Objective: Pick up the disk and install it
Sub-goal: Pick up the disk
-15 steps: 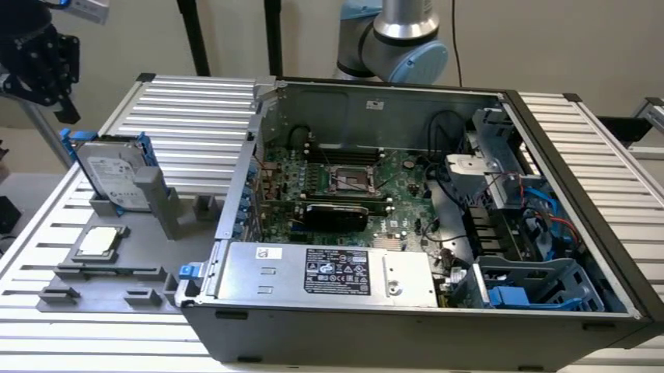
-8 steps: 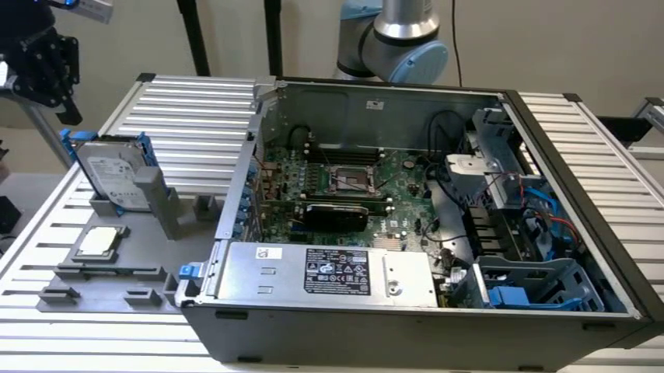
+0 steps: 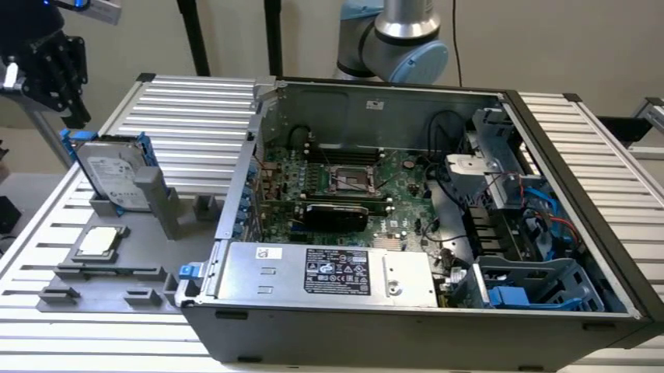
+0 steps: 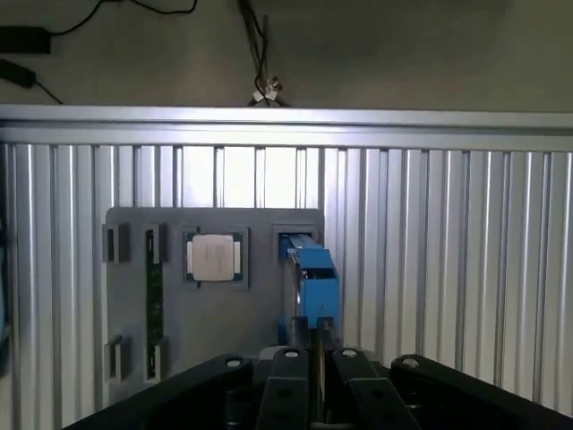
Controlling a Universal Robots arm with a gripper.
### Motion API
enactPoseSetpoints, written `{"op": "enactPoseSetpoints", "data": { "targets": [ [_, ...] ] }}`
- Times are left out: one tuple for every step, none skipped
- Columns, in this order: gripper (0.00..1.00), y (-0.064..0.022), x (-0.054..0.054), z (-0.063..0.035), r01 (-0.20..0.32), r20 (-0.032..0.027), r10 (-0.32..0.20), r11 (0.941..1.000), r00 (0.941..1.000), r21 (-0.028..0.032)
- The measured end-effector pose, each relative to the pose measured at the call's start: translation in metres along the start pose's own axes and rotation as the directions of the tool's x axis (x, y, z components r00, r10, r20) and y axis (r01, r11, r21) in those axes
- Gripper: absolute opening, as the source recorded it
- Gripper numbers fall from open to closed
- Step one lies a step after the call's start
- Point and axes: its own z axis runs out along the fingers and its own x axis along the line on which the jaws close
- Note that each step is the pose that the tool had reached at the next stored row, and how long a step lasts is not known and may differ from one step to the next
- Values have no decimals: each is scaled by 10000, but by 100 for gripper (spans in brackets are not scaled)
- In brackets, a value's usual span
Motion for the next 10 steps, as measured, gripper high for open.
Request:
{"op": "enactPoseSetpoints", "data": {
  "targets": [
    [100,-1,0,2,1,-2,-1,10000,10000,1],
    [100,-1,-1,5,2,-4,-2,10000,10000,3],
    [100,-1,-3,9,2,-7,-2,10000,10000,2],
    [100,0,-8,16,0,-14,0,10000,10000,2],
    [100,2,-15,26,1,-21,-1,10000,10000,2],
    [100,5,-28,39,0,-32,0,10000,10000,1],
    [100,9,-44,52,-1,-41,1,10000,10000,0],
    [100,13,-63,65,-1,-51,1,10000,10000,1],
    [100,19,-80,80,-1,-62,1,10000,10000,2],
    [100,27,-90,97,-2,-75,2,10000,10000,3]
  ]
}}
